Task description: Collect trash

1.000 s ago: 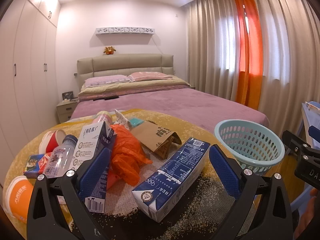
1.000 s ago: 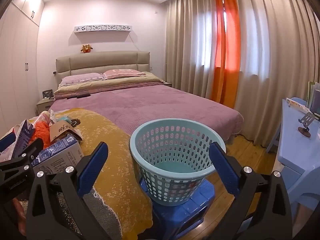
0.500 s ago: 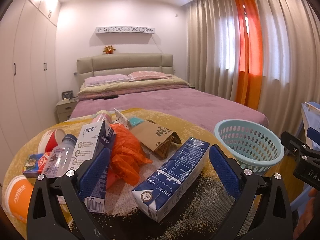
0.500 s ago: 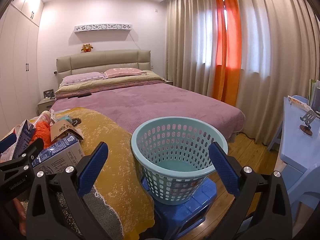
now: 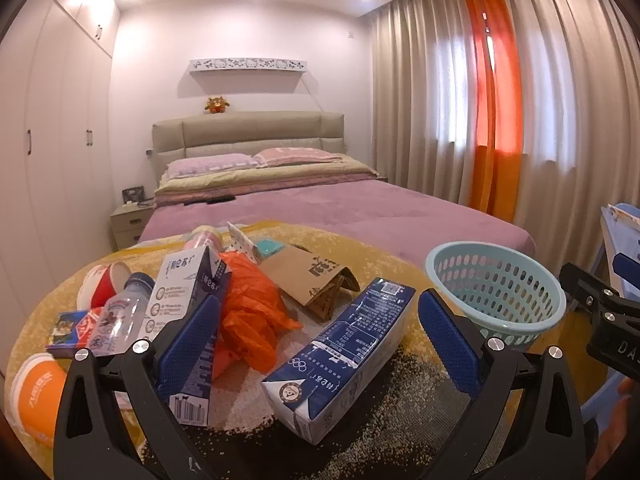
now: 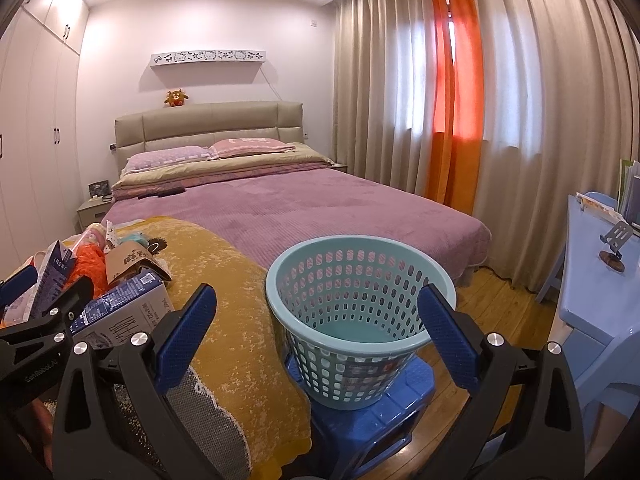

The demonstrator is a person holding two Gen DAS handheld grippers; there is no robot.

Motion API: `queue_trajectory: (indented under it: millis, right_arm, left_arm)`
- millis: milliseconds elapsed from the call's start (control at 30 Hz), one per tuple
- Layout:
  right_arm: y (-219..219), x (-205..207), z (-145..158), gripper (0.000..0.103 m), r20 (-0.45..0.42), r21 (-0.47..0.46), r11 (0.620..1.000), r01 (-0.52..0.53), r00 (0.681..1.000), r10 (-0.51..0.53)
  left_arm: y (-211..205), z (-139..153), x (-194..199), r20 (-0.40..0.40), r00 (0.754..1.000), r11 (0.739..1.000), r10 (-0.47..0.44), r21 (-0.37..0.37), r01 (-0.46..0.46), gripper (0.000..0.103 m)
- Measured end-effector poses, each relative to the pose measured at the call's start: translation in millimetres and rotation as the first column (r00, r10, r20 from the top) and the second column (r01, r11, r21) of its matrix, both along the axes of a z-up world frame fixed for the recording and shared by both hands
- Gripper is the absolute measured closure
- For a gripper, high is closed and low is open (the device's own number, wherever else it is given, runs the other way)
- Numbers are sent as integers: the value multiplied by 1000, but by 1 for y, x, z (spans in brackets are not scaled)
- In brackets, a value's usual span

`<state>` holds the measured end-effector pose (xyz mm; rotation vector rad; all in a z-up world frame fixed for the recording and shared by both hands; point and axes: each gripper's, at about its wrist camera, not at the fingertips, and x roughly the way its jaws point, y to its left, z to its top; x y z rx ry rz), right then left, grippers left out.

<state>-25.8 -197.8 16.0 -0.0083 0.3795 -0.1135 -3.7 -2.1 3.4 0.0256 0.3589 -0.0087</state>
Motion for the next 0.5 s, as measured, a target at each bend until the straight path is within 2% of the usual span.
queue_trajectory:
  millis: [100,367,467,500]
  right_arm:
    - [1,-1,1,7,1,-1,1000,0,1000,0]
    - [4,-6,4,9,-2,14,1000,-11,1000,12]
    - [15,-6,10,19,-8,15,998,-59,998,60]
    - [19,-6,11,25,-11,14,997,-74,997,74]
  left_arm:
    - [2,2,-3,-4,1000,1000,6,-29,-6,7]
    - [3,4,-8,21,1000,999,20,-40,-19,7]
    - [7,15,-27,50,998,998,33,-50,-30,7]
    - [9,18,-34,51,998,998,39,-46,-37,7]
